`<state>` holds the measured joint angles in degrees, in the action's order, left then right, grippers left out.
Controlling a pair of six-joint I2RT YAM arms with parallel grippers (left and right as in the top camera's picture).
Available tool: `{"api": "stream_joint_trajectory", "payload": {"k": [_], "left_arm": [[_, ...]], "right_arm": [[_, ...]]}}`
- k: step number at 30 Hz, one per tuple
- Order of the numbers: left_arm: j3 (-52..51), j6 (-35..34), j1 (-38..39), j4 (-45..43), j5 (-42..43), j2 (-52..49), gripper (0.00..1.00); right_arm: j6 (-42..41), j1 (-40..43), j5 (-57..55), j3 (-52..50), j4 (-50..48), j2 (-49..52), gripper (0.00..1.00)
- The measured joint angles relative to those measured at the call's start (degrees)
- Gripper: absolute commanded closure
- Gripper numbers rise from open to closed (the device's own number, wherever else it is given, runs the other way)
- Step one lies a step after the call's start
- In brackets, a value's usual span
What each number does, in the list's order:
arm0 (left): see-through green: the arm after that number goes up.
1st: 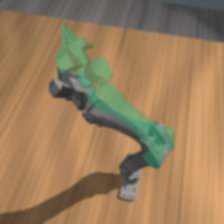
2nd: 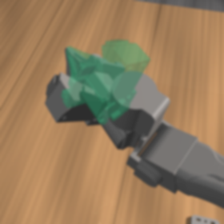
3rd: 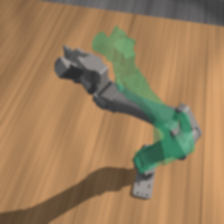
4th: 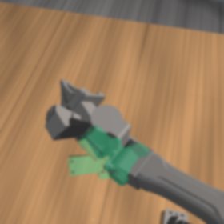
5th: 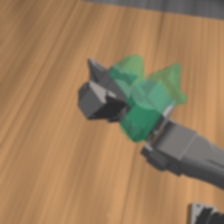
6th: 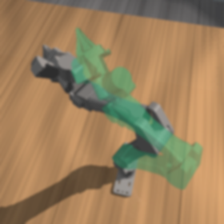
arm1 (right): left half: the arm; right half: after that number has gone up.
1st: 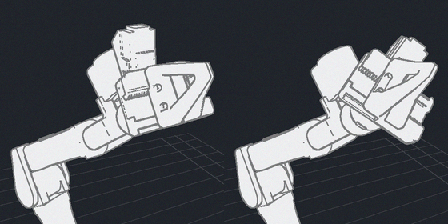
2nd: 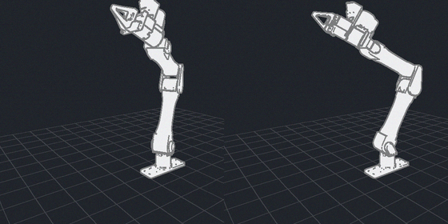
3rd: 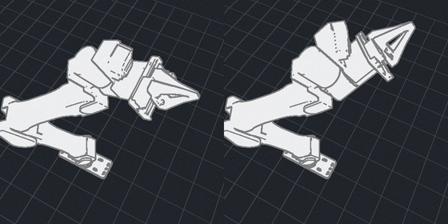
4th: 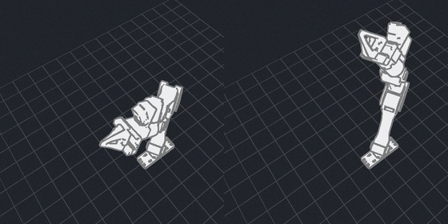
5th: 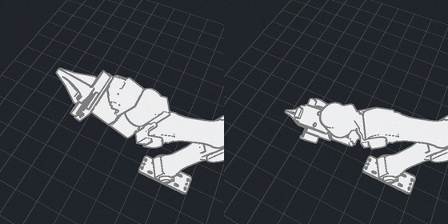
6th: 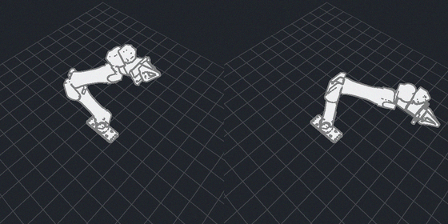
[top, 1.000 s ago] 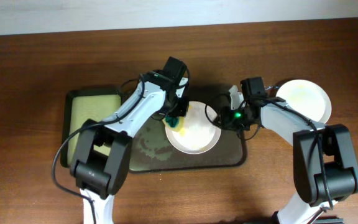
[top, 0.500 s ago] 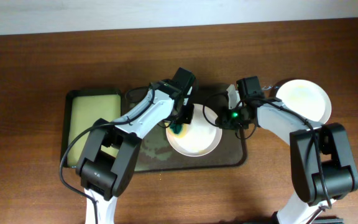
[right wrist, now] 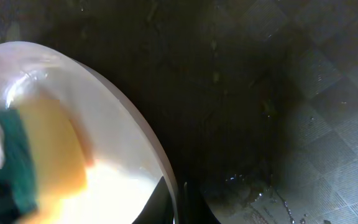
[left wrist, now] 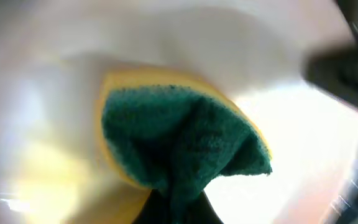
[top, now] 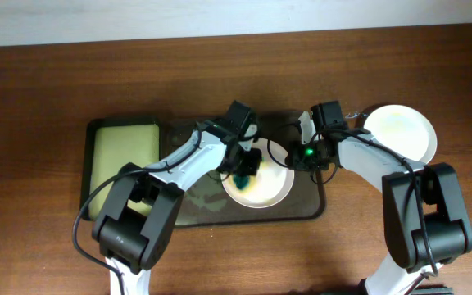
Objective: Clean dirty plates on tray and stack at the side
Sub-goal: 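Scrub the white plate with the sponge, then return sponge over yellow tray, then lift the white plate with the right gripper and stack it on the pile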
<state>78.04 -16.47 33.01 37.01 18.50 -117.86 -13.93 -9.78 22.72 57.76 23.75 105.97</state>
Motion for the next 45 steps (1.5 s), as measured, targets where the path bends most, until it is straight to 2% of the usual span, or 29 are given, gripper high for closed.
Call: {"api": "stream_joint_trajectory", "payload": {"k": [3, 6, 9, 12, 14, 15, 16, 17, 18, 20, 22, 23, 25, 26, 27, 30, 33, 35, 36, 37, 40, 41, 45], "left_arm": [[-0.5, 1.8, 0.1, 4.1, 8.7, -0.7, 1.0], [-0.7, 3.3, 0.2, 5.9, 11.3, -0.9, 1.0], [-0.9, 6.9, -0.2, 6.5, 18.2, -1.9, 1.0], [0.5, 9.4, -6.3, 7.6, 27.1, -2.1, 1.0], [4.1, 9.9, -13.6, 7.6, 30.7, -0.3, 1.0], [5.4, 10.0, -16.0, 8.2, 30.8, 1.4, 1.0], [7.2, 10.0, -19.8, 9.1, 29.6, 5.5, 1.0], [8.5, 10.1, -23.1, 10.9, 26.5, 9.7, 1.0], [9.2, 9.7, -24.7, 13.8, 21.6, 12.5, 1.0], [9.8, 6.4, -26.0, 22.2, 2.6, 17.4, 1.0], [7.8, -1.2, -25.8, 28.5, -19.6, 17.6, 1.0], [6.5, -3.1, -25.9, 27.6, -24.4, 17.6, 1.0], [-0.7, -5.6, -25.9, 20.3, -30.4, 17.8, 1.0], [-4.5, -6.1, -25.9, 17.2, -31.6, 17.6, 1.0], [-7.3, -6.5, -26.0, 14.8, -32.5, 17.5, 1.0], [-10.0, -6.6, -26.8, 10.4, -33.7, 17.5, 1.0], [-11.8, -6.5, -27.0, 8.5, -34.0, 17.5, 1.0], [-11.8, -6.5, -27.0, 8.1, -34.1, 17.5, 0.99], [-11.9, -6.5, -27.1, 8.1, -34.2, 17.5, 0.99], [-12.0, -6.5, -27.0, 8.0, -34.6, 17.5, 0.99], [-12.1, -6.5, -27.1, 7.9, -35.1, 17.5, 0.99], [-12.1, -6.5, -27.1, 8.0, -35.1, 17.5, 0.99], [-12.1, -6.5, -27.1, 8.0, -35.1, 17.5, 0.99]], "right_arm": [[0.1, 0.0, 0.0, 0.0, 0.3, 0.0, 0.96], [0.2, -0.1, 0.4, 0.0, 0.6, 0.0, 0.96], [0.2, -0.1, 0.5, 0.0, 0.7, 0.0, 0.96], [-0.8, -0.2, 0.4, 0.0, 0.2, 0.0, 0.96], [-2.2, -0.2, 0.2, 0.0, 0.1, 0.0, 0.96], [-2.4, -0.2, 0.2, 0.0, 0.1, 0.0, 0.91], [-2.8, -0.2, 0.2, 0.0, 0.1, 0.0, 0.67], [-2.8, -0.2, 0.1, 0.0, 0.0, 0.0, 0.6], [-2.9, -0.2, 0.7, 0.4, -0.2, -0.2, 0.58], [-2.8, -0.2, 0.9, 0.7, -0.1, -0.3, 0.58], [-2.8, -0.3, 0.7, 0.7, 0.2, -0.3, 0.58], [-2.8, -0.6, 0.0, 0.8, 0.2, -0.3, 0.58], [-2.8, -2.7, -3.4, 1.0, 0.2, -0.5, 0.61], [-2.7, -3.6, -4.8, 1.1, 0.2, -0.5, 0.62], [-2.8, -4.4, -6.5, 1.2, 0.3, -0.6, 0.68], [-2.8, -4.9, -9.3, 1.4, 1.6, -0.6, 0.96], [-3.8, -5.3, -11.6, 1.8, 3.1, -0.6, 0.96], [-3.5, -7.0, -18.3, 6.7, 11.5, -0.4, 0.96], [-2.0, -8.2, -23.0, 12.9, 19.8, -0.2, 0.96], [-0.6, -11.2, -32.2, 24.0, 27.3, -0.8, 0.96], [1.6, -17.0, -45.2, 36.1, 34.2, -1.4, 0.96], [2.4, -21.1, -53.8, 40.9, 36.2, -1.5, 0.96], [7.4, -36.7, -85.0, 45.0, 35.1, -1.5, 0.96]]}}
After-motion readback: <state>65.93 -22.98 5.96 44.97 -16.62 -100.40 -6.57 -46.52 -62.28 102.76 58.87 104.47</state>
